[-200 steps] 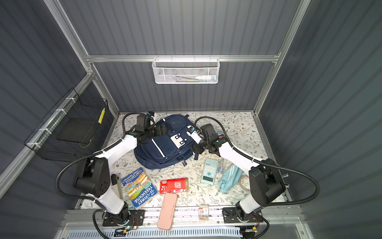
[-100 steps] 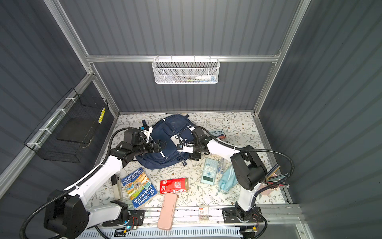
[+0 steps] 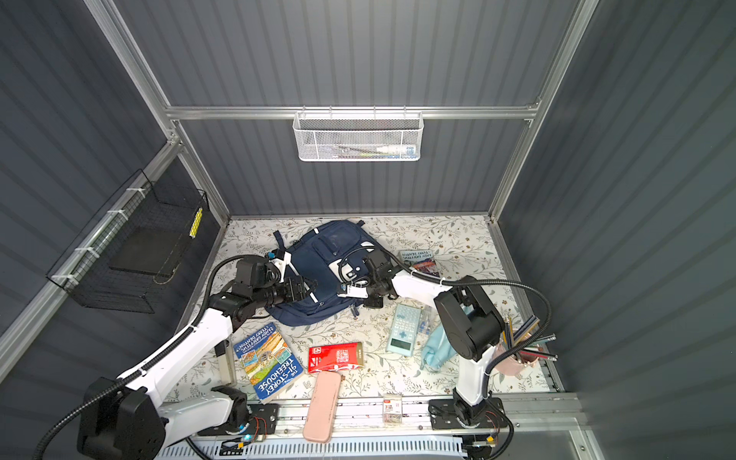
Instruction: Pack the student bag
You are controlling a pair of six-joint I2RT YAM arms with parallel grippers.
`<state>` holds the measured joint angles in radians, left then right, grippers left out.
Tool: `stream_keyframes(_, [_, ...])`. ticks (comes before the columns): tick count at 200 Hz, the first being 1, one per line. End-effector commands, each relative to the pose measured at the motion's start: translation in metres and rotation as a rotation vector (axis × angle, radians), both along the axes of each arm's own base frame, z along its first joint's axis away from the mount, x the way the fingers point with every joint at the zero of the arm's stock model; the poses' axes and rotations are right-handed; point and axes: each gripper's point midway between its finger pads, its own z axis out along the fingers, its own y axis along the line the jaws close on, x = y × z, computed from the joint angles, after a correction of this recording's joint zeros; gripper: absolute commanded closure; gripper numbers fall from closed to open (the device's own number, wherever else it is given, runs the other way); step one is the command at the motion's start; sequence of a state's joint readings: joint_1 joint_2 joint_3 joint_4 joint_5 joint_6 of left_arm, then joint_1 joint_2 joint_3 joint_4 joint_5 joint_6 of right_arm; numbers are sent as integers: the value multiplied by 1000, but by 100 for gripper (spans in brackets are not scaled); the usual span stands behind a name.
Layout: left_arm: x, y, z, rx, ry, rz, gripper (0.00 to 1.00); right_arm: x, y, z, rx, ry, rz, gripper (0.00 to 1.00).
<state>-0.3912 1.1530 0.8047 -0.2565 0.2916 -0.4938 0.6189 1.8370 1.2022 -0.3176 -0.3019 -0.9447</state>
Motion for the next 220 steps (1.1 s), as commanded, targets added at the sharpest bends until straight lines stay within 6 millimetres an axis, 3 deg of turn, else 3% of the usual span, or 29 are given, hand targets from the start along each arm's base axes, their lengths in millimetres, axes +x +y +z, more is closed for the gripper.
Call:
stream_keyframes(1, [-19,-19,17,-16,-38,15,25,5,13,53,161,57,-104,100])
stream_keyframes(16, [-30,-40,20,-50,-58,-16,29,10,15,65,188,106,-172,100])
stream_keyframes(47, [-44,-75,1,-39,-152,-53,38,11,18,79,229,183,-222,100])
stream_keyframes(65, [-49,-84,-10,30,-219,-39,40,10,20,87,253,205,-235,100])
stream_keyframes(82, [-39,-78,-25,80,-239,18,45,10,18,93,273,216,-245,100])
stream_keyframes(95, [-32,-86,-27,69,-266,15,53,7,18,95,284,226,-246,100])
stream_keyframes(114, [-19,-100,-26,67,-279,22,55,3,19,98,304,250,-245,100])
stream_keyframes(140, [0,-91,-40,123,-278,127,58,-2,19,102,329,264,-238,100])
stream_keyframes(208, [15,-117,-46,60,-297,104,60,-12,20,99,343,303,-231,100])
stream_keyframes(220, [18,-114,-47,86,-294,118,67,-12,19,98,341,306,-237,100])
